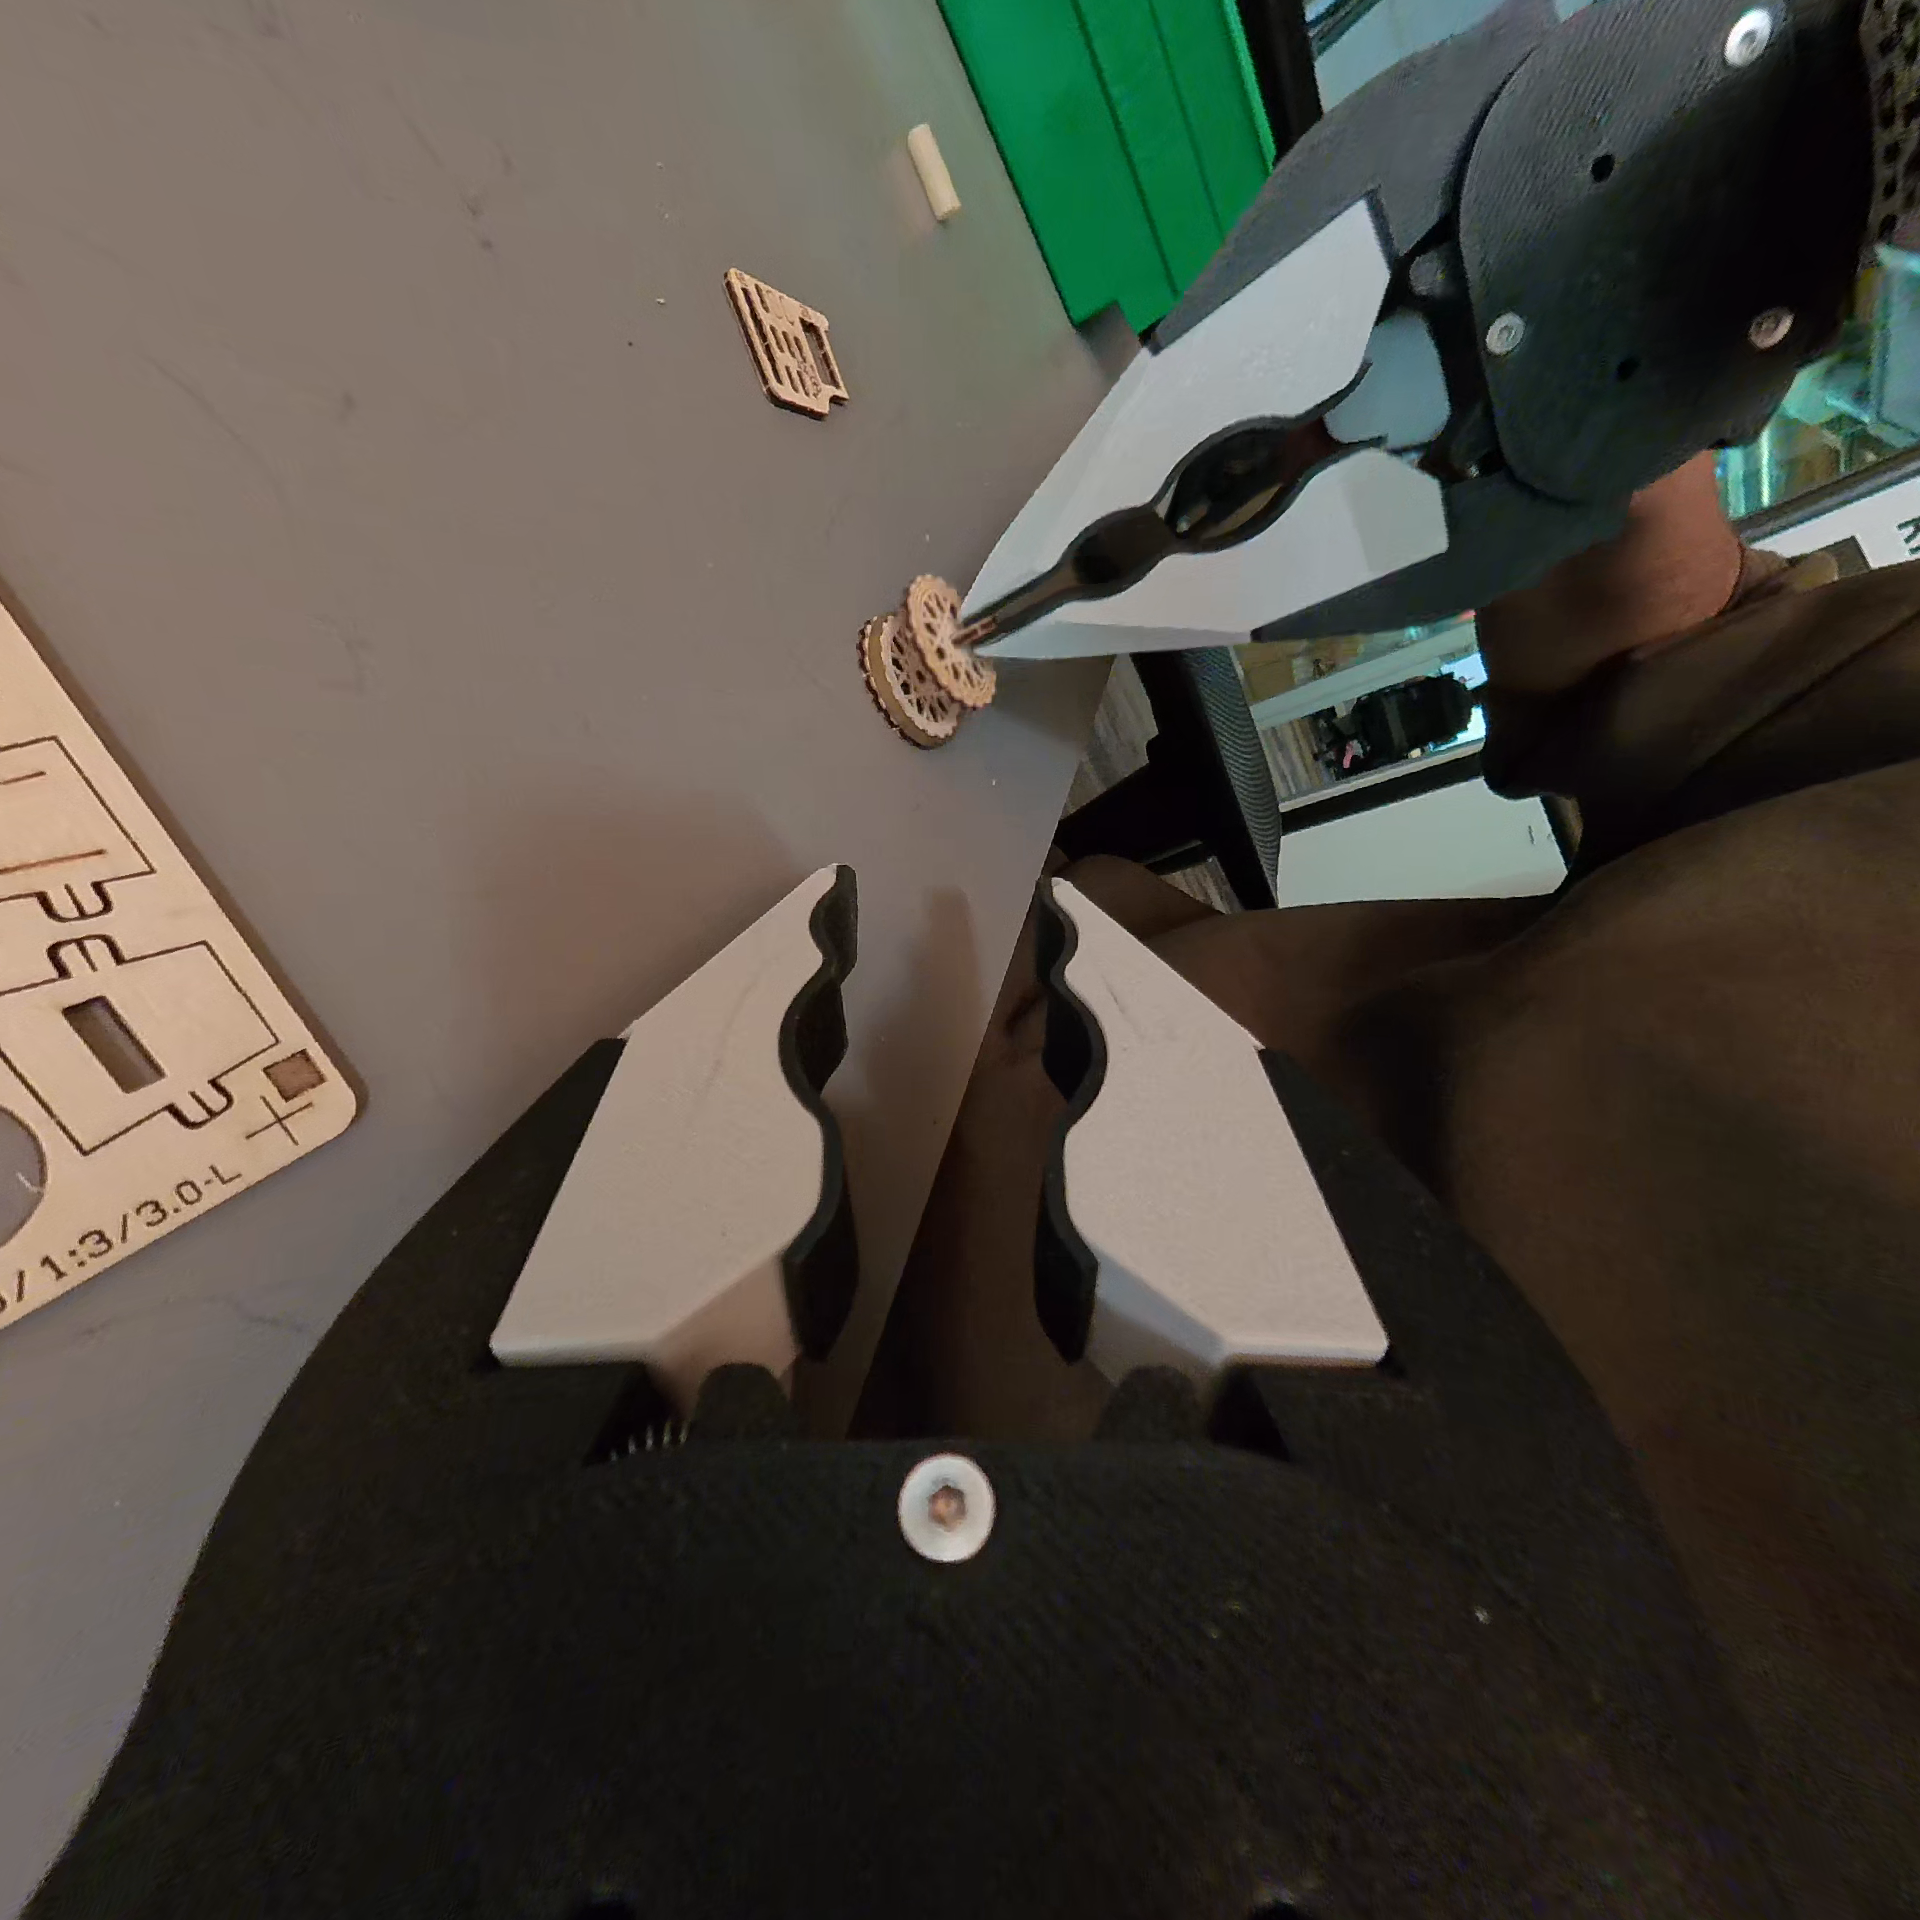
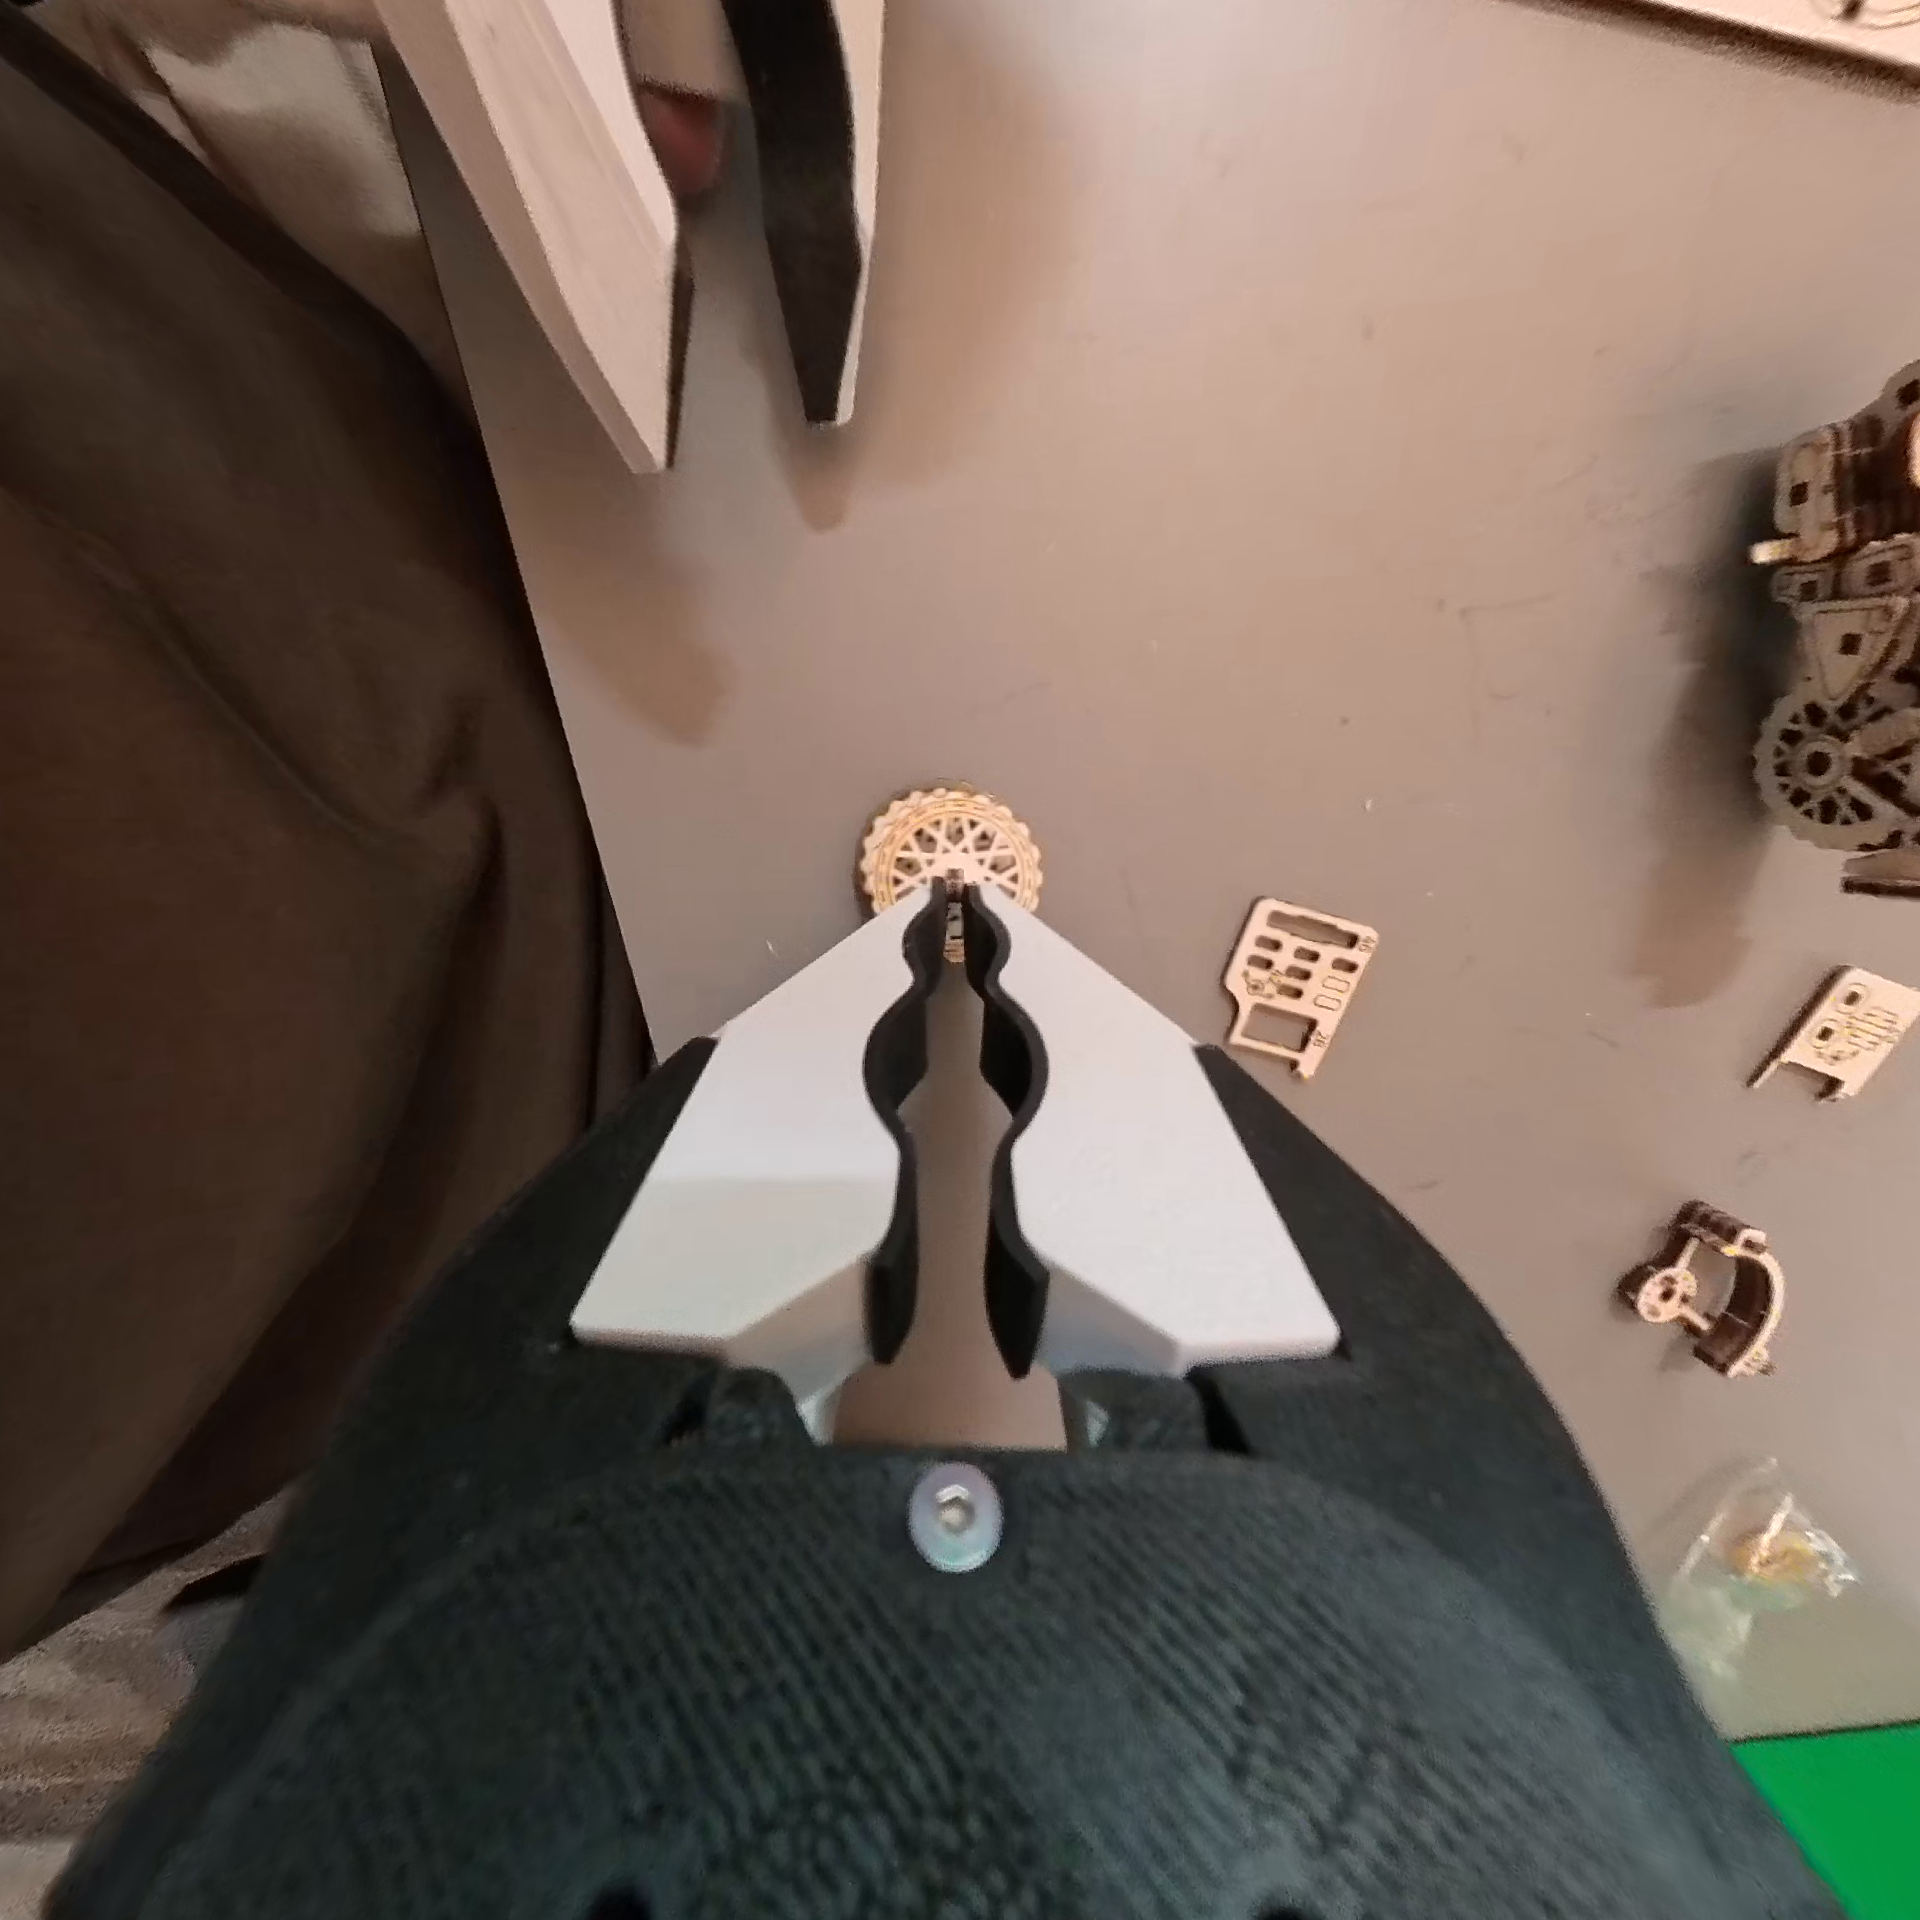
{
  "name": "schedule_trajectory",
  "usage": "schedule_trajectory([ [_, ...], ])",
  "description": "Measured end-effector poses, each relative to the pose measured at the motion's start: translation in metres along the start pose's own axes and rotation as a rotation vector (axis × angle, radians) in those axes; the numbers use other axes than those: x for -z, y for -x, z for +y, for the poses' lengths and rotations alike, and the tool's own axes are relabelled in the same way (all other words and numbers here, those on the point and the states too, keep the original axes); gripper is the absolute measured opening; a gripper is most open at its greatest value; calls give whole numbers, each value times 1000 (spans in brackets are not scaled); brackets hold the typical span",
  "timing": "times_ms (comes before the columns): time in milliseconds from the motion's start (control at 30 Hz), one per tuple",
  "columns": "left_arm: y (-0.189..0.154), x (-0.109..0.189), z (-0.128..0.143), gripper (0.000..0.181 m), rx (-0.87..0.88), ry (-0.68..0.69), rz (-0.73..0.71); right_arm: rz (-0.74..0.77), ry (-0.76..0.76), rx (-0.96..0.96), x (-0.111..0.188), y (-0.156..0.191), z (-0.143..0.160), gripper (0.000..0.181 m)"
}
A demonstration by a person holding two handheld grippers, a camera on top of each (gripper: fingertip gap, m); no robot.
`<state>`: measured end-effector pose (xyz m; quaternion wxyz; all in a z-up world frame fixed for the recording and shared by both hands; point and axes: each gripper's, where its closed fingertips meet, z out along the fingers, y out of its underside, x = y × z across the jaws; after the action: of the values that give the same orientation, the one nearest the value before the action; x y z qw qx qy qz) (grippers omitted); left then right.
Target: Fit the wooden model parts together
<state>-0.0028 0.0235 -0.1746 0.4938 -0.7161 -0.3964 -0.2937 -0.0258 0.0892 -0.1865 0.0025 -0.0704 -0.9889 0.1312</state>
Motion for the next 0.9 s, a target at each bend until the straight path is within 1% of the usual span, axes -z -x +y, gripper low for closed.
schedule_trajectory([
  [33,0,0,0,32,1,-1,1,-6,-18,-18,3,-2,-1,1],
  [167,-1,0,0,32,1,-1,4,-25,-92,-81,13,-10,-2,1],
  [300,-1,-1,1,32,-1,2,5,-102,-192,-71,13,-5,-4,1],
  [467,1,0,0,32,12,-2,6,-115,-178,-55,3,-1,0,1],
  [733,0,0,0,32,16,-2,12,-153,-168,-57,-3,4,1,1],
  [900,-1,0,0,33,18,-3,18,-147,-144,-52,-4,4,1,1],
])
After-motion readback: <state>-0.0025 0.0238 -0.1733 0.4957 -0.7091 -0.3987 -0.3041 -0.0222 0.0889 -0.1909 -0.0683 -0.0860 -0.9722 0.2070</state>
